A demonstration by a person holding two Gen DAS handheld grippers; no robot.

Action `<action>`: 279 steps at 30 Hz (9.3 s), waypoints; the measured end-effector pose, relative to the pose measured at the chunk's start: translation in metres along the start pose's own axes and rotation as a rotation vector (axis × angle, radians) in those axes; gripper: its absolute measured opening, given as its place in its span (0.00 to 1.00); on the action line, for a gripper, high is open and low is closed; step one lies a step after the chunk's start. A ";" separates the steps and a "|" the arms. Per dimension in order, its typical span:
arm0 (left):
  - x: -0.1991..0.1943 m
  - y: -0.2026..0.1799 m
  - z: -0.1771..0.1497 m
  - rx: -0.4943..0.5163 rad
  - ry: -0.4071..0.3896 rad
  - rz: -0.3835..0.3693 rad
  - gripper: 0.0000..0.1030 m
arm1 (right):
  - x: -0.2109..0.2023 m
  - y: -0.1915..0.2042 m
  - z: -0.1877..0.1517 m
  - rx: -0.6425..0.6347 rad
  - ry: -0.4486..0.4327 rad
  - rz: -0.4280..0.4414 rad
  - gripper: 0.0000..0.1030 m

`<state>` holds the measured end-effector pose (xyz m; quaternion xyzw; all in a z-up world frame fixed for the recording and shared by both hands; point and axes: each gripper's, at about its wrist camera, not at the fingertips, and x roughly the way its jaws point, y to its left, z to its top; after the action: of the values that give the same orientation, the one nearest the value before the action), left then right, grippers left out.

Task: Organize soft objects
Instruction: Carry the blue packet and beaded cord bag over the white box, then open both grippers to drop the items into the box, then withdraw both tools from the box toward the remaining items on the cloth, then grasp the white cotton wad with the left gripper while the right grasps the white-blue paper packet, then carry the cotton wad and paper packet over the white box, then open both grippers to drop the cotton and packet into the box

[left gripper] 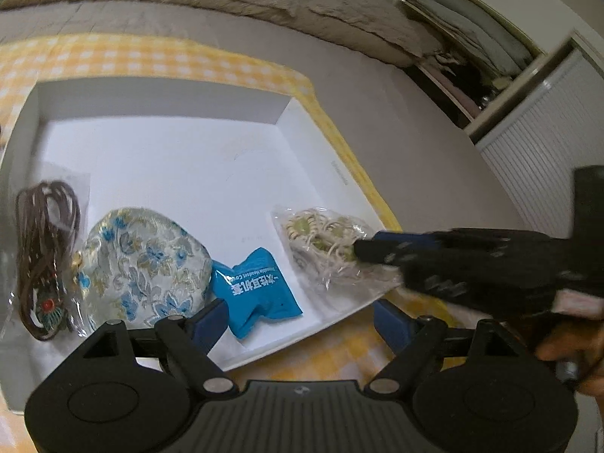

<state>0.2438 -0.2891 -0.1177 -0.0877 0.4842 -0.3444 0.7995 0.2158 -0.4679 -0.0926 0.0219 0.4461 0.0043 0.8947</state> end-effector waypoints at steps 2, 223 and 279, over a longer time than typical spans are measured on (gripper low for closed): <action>-0.002 -0.002 0.000 0.025 -0.001 0.005 0.82 | 0.012 0.007 -0.005 -0.058 0.039 -0.028 0.20; -0.195 0.135 0.066 0.039 -0.419 0.392 0.49 | -0.020 0.167 0.074 -0.120 -0.211 0.152 0.38; -0.021 0.086 0.058 0.128 -0.087 0.151 0.83 | 0.053 0.064 0.046 -0.045 0.066 0.003 0.54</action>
<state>0.3258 -0.2228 -0.1141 -0.0144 0.4313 -0.3093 0.8474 0.2851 -0.4036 -0.1041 0.0023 0.4752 0.0165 0.8797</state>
